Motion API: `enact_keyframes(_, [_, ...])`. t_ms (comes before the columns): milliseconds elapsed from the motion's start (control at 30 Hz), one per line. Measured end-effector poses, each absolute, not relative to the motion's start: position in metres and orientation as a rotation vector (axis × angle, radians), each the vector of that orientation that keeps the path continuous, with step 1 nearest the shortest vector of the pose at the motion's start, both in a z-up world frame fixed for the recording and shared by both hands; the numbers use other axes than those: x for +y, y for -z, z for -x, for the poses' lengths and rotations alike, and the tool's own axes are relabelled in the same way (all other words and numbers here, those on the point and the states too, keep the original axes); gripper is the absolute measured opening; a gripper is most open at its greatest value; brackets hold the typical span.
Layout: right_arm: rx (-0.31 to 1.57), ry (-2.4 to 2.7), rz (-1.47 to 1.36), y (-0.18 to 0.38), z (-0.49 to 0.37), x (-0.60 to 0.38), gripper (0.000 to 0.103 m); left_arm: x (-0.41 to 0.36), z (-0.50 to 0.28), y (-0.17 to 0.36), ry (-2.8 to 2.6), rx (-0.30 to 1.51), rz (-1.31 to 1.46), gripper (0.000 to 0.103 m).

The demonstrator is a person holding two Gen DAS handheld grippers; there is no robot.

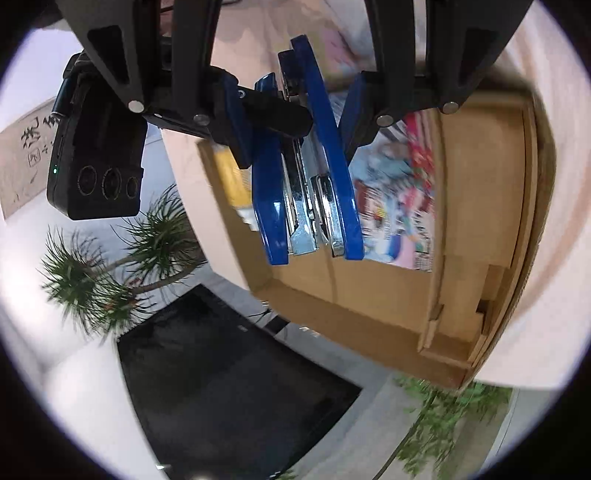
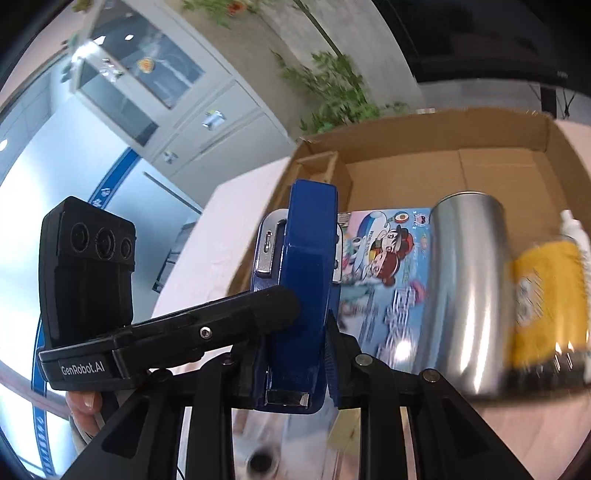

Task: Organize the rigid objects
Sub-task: 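Lower the stapler upright into the box beside the game box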

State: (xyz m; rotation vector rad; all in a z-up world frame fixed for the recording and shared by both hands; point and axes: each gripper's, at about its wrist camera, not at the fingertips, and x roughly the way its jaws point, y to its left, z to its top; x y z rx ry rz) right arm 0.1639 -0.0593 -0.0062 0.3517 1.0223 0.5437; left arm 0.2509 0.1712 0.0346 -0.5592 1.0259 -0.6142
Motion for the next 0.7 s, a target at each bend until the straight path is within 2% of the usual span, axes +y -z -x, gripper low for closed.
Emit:
enact_keyframes(200, [1.138,-0.473,-0.402,0.065,-0.208,-0.047,0.024,0.178,-0.282,0.016,0.565,1.15,0.571,0.045])
enact_keyframes(300, [1.128,-0.475,-0.406,0.07,-0.208,-0.042,0.024,0.182,-0.277,0.01,0.53,1.137,0.558,0.047])
enact_keyframes(467, [1.12,-0.429,-0.375,0.072,-0.204,-0.029,0.022,0.191,-0.254,-0.016,0.442,1.043,0.448,0.061])
enact_keyframes(700, [1.105,-0.339,-0.37,0.073,-0.207,-0.017,0.025,0.214,-0.215,-0.03,0.349,0.936,0.384,0.061])
